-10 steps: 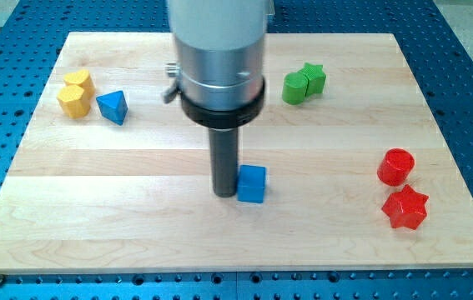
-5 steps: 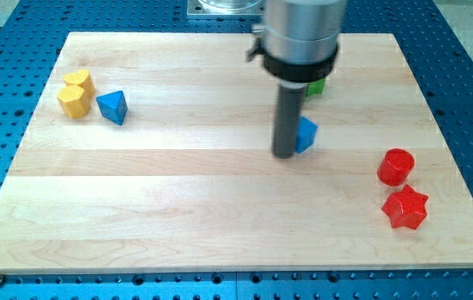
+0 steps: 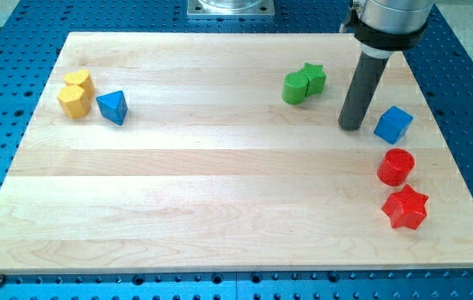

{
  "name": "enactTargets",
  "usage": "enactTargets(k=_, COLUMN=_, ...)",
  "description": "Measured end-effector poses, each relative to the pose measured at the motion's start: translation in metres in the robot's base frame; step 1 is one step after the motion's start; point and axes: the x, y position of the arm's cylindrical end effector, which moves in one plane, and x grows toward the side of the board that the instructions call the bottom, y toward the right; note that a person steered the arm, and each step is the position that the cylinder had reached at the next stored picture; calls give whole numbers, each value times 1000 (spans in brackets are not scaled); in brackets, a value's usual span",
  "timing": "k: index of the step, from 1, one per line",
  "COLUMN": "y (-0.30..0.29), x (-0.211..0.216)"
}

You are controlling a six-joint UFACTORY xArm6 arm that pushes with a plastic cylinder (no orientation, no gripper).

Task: Move the cube above the red circle

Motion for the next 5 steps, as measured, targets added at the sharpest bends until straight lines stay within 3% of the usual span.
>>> enactTargets(k=1, y=60, x=-12)
enactTargets(k=2, y=91, x=5)
enactTargets(k=4, y=126, x=30)
enactTargets(k=5, y=117, x=30)
